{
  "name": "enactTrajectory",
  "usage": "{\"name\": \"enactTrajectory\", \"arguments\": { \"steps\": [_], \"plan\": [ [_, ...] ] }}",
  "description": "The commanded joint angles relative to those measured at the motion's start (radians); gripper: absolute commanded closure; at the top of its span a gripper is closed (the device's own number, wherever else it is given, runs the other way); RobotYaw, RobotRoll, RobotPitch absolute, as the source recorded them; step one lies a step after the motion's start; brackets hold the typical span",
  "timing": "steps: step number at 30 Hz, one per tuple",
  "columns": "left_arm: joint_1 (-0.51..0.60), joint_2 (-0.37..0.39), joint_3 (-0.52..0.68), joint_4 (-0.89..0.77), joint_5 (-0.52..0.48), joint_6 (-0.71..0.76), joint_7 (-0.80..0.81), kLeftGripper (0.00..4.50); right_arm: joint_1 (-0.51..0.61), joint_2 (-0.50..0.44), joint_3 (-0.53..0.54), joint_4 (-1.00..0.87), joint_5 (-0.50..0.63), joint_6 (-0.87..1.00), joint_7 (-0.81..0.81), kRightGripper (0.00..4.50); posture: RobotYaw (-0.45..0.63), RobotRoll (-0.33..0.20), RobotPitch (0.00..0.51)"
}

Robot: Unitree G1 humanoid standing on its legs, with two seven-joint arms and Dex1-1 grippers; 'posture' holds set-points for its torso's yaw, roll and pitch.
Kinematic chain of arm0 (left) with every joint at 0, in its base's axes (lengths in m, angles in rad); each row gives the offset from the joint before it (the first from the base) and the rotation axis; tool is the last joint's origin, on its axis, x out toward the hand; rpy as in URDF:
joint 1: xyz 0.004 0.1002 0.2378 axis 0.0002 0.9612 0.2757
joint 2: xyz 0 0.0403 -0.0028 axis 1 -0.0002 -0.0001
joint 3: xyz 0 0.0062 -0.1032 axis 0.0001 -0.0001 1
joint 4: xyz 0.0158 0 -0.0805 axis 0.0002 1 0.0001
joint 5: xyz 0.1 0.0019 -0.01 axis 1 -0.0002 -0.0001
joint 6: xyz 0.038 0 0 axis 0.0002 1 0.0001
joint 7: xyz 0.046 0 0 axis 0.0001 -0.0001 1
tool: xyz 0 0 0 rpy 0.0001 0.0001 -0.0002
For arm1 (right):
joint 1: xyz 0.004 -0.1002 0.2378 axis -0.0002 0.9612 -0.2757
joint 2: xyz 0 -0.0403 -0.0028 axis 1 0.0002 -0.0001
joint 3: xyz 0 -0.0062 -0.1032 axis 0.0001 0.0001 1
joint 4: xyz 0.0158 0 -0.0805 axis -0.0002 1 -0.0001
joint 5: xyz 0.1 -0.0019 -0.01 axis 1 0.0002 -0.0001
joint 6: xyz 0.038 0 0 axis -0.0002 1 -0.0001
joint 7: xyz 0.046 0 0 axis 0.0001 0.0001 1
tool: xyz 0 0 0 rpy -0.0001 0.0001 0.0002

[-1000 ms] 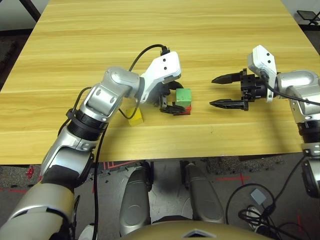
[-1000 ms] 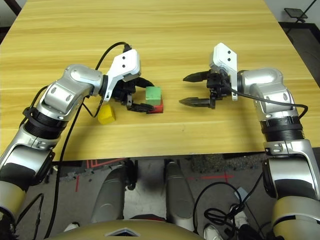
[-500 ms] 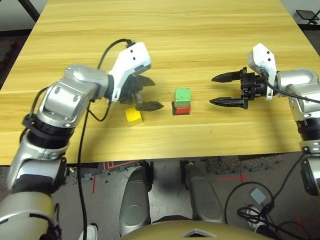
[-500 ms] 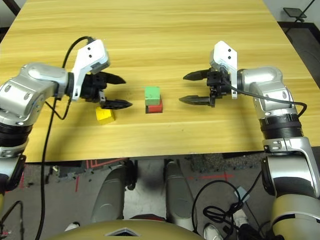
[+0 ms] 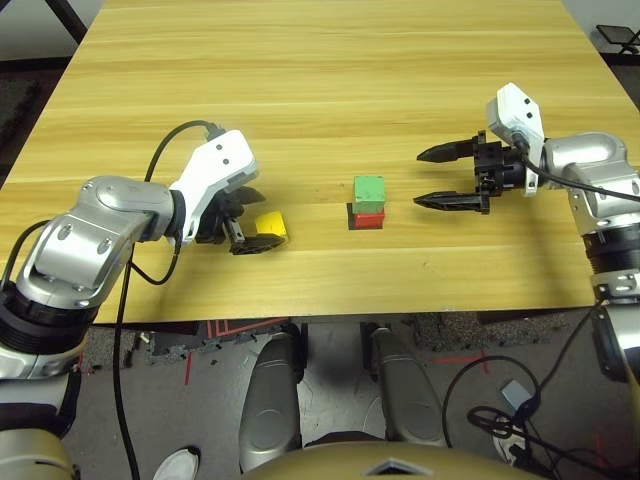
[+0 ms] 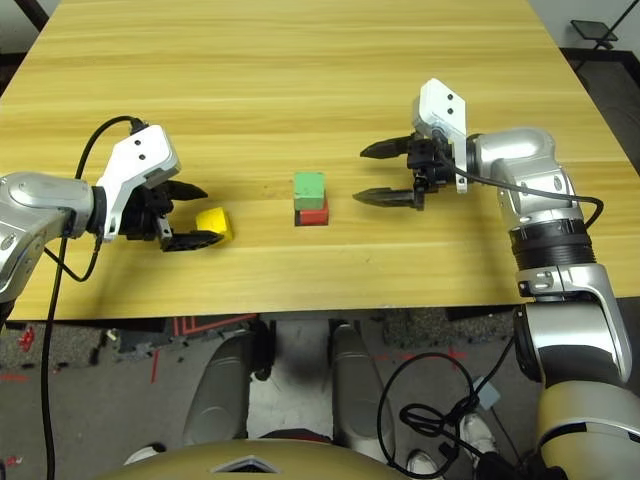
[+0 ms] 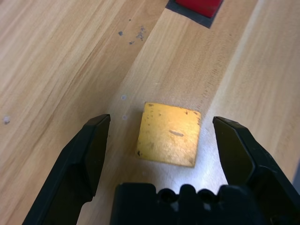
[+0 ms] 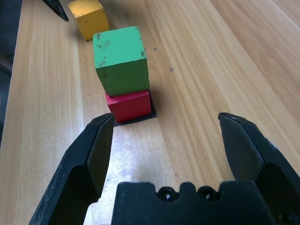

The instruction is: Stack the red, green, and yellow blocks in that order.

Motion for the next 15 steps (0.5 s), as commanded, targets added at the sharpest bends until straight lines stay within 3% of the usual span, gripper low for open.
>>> {"name": "enactTrajectory", "arguments": {
  "steps": [1, 7, 15],
  "plan": [
    [0.032, -0.019, -0.006, 0.028, 0.026, -0.121, 0.015, 0.03, -0.001, -0.003, 0.006, 0.013, -0.005, -0.011, 0.015, 0.00, 0.18, 0.034, 0.244],
    [0.123, -0.087, 0.062, 0.059, 0.007, -0.298, 0.034, 0.03, 0.008, -0.011, -0.004, 0.006, -0.005, -0.007, 0.015, 0.00, 0.17, 0.028, 0.245],
    [0.220, -0.052, 0.137, 0.125, 0.017, -0.380, 0.028, 0.03, 0.014, -0.023, -0.004, 0.000, -0.003, -0.001, 0.017, 0.00, 0.17, 0.023, 0.248]
  ]
}}
